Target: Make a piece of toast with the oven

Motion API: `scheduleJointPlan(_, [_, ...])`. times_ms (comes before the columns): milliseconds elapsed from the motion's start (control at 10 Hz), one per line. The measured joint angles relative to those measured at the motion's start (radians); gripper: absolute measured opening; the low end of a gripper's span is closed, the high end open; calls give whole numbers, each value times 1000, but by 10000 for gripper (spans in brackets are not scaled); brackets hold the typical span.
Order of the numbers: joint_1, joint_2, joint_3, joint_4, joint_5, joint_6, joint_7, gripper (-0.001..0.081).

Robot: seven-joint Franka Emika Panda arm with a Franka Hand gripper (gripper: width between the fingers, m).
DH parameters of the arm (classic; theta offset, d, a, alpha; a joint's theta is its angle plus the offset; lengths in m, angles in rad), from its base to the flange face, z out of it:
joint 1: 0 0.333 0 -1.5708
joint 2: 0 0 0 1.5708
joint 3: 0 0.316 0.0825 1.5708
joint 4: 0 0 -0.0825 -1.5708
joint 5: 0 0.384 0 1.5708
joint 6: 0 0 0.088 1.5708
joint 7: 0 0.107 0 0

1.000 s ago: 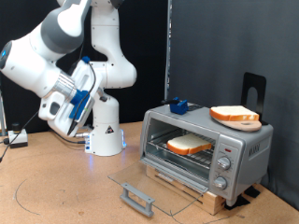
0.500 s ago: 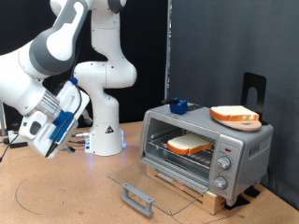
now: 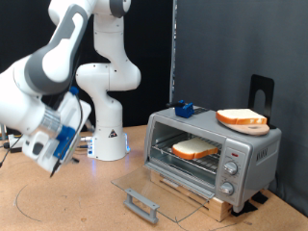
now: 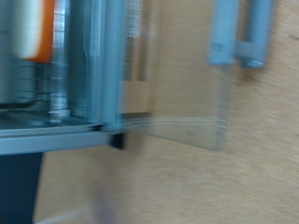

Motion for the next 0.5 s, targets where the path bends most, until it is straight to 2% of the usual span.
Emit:
scheduleJointPlan(200, [13,47,6,-21,-22,99,0,809])
scheduleJointPlan(300, [12,47,6,-21,-16,94,-1,809])
scheduleJointPlan(500, [-5,57,11,-25,23,12,-72,809])
